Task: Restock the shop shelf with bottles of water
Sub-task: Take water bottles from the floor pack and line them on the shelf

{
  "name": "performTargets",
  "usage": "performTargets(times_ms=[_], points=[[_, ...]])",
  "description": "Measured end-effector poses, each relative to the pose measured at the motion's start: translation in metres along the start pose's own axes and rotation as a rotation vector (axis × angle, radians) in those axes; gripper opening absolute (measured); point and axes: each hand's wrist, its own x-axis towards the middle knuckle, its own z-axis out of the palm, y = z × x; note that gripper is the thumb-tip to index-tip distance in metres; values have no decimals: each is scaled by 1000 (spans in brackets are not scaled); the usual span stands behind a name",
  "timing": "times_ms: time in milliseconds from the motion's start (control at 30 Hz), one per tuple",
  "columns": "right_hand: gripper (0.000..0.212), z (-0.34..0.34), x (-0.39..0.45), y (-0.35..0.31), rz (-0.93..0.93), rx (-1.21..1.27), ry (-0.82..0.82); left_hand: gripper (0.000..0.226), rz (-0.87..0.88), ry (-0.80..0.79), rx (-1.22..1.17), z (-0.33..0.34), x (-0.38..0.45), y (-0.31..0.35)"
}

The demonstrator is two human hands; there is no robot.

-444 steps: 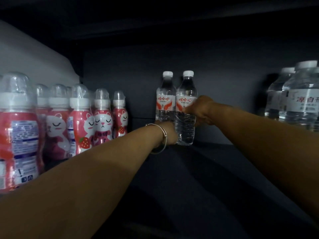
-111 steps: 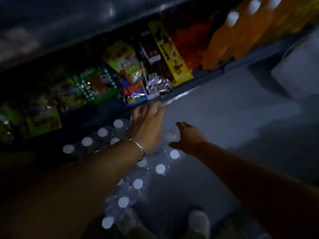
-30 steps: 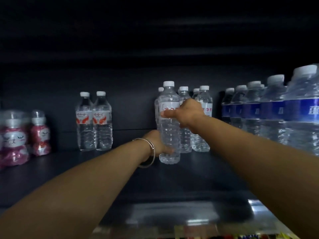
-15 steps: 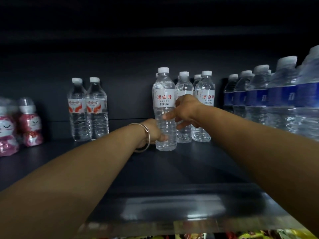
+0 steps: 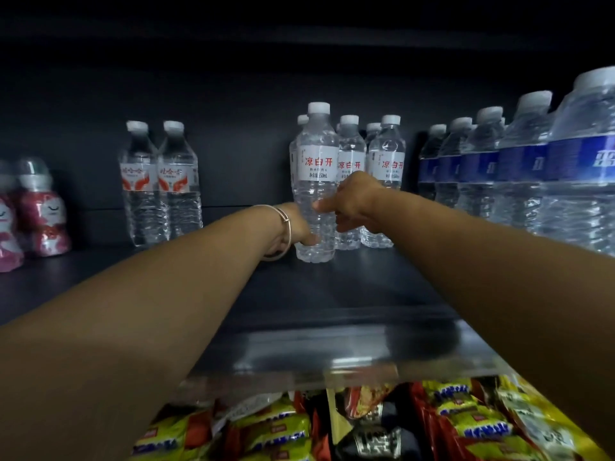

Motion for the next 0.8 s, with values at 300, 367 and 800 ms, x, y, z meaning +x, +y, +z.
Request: performTargets(times_ms=[300, 367, 800], points=[[62, -18, -54, 4, -122, -483, 51, 36, 112, 116, 315, -5, -55, 15], [63, -28, -79, 8, -194, -635, 65, 29, 184, 144, 336, 1, -76, 23], [61, -92, -253, 145, -541, -932, 350, 60, 615, 356, 408, 152, -227, 35]])
